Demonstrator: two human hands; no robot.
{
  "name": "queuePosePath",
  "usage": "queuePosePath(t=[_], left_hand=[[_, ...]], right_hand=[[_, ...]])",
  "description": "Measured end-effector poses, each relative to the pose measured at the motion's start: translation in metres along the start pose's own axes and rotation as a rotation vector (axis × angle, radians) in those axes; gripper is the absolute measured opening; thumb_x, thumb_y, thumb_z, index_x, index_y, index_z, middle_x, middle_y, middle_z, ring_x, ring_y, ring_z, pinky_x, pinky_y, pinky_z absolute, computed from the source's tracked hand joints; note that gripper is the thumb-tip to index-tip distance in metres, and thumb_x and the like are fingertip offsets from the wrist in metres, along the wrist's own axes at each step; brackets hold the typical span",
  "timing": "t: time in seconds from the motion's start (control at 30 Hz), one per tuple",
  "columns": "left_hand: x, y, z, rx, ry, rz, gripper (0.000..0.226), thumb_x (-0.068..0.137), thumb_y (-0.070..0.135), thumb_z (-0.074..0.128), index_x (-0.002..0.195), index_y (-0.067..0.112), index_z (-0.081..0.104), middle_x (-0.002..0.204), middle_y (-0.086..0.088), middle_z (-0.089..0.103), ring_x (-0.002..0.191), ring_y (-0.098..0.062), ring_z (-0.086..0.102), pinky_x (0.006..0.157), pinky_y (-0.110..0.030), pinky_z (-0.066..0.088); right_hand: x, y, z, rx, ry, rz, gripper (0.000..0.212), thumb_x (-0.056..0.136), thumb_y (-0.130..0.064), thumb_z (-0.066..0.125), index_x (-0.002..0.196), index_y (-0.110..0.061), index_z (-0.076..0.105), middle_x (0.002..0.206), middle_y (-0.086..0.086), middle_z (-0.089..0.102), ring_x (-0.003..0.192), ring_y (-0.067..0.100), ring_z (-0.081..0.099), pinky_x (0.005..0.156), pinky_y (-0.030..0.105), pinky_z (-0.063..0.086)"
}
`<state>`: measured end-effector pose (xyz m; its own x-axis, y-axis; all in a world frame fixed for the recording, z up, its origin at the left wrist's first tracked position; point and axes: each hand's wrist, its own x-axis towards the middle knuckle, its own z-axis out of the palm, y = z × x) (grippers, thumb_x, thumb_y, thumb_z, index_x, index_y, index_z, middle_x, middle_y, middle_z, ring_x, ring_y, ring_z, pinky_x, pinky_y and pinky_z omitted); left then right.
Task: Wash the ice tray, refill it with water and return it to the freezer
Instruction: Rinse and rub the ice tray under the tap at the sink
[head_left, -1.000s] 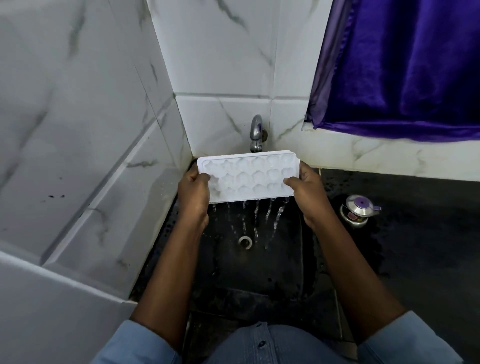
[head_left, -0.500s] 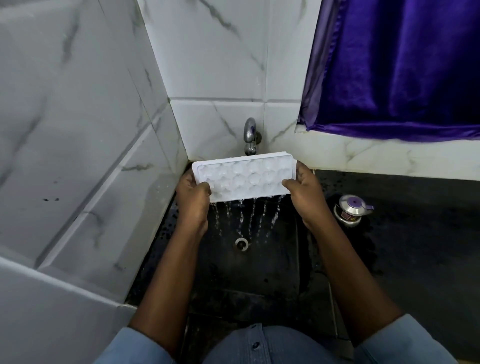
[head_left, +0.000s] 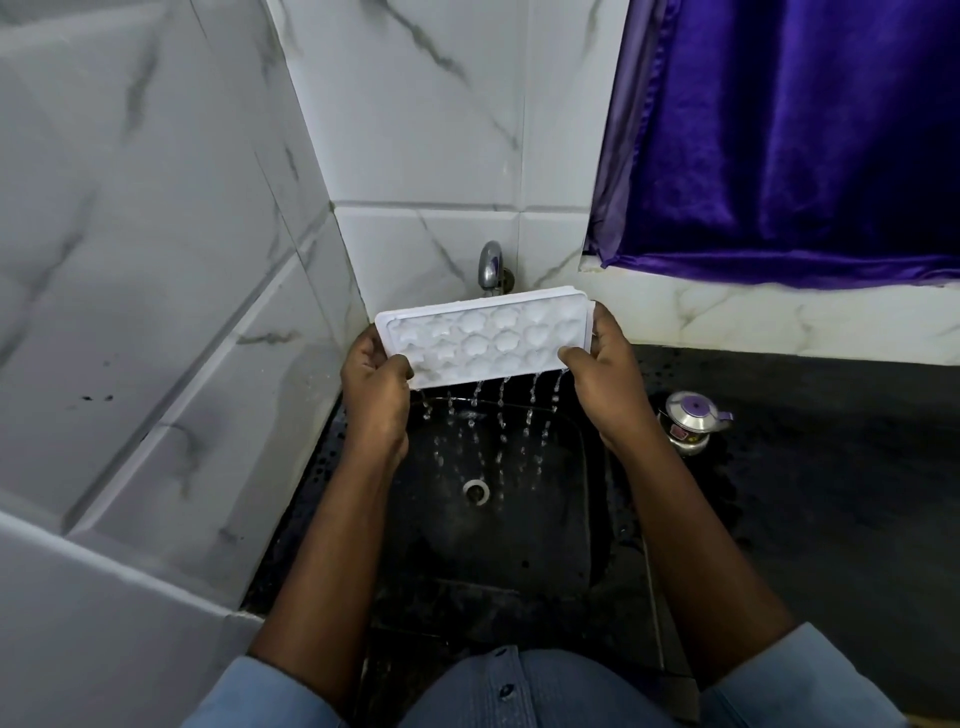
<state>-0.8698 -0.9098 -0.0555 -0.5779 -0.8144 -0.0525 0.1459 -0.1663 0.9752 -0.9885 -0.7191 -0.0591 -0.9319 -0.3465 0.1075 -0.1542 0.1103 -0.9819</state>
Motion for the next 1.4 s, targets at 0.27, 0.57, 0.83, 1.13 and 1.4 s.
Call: queuePosePath(t=[0.27,0.57,0.83,1.13,1.4], left_hand=[[-0.004,0.0,0.006,0.018,0.015,0.028,0.063,0.079,-0.022,0.042,0.111,0.023,0.071,0.103,-0.001,0.078,0.092,-0.017,0.074,0.071,-0.026,0.06],[-0.005,-0.004,0.005,-0.029,0.035,0.075,0.066,0.079,-0.025,0.047,0.113,0.029,0.066,0.117,-0.008,0.077,0.103,-0.023,0.075,0.083,-0.035,0.064],[-0.003,-0.011,0.0,-0.046,0.039,0.106,0.063,0.077,-0.023,0.045,0.11,0.027,0.066,0.109,-0.009,0.074,0.094,-0.017,0.066,0.068,-0.024,0.051],[-0.014,-0.008,-0.007,-0.071,-0.084,0.183,0.085,0.072,-0.029,0.041,0.133,0.028,0.062,0.161,-0.002,0.049,0.133,-0.014,0.061,0.073,-0.018,0.055],[-0.016,-0.003,-0.014,-0.076,-0.09,0.224,0.088,0.079,-0.034,0.046,0.13,0.036,0.064,0.17,0.012,0.037,0.144,-0.01,0.052,0.087,-0.025,0.06]], right_hand=[[-0.004,-0.002,-0.004,0.039,0.017,-0.051,0.054,0.095,0.003,0.057,0.134,-0.033,0.054,0.123,-0.014,0.069,0.11,-0.001,0.067,0.098,0.025,0.055],[-0.005,-0.001,-0.006,0.1,0.003,-0.09,0.053,0.095,0.008,0.058,0.137,-0.024,0.05,0.121,-0.014,0.067,0.105,-0.006,0.066,0.091,0.016,0.052],[-0.006,0.004,-0.005,0.173,0.046,-0.135,0.051,0.089,0.013,0.06,0.127,-0.02,0.051,0.121,-0.003,0.068,0.107,0.0,0.067,0.087,0.02,0.052],[-0.014,0.004,-0.006,0.357,0.012,-0.202,0.043,0.075,0.005,0.05,0.11,-0.02,0.046,0.159,0.0,0.047,0.138,0.011,0.053,0.085,0.026,0.051],[-0.018,0.004,-0.004,0.275,-0.029,-0.256,0.043,0.073,0.004,0.047,0.11,-0.016,0.039,0.16,-0.004,0.043,0.123,-0.004,0.057,0.065,0.023,0.049]])
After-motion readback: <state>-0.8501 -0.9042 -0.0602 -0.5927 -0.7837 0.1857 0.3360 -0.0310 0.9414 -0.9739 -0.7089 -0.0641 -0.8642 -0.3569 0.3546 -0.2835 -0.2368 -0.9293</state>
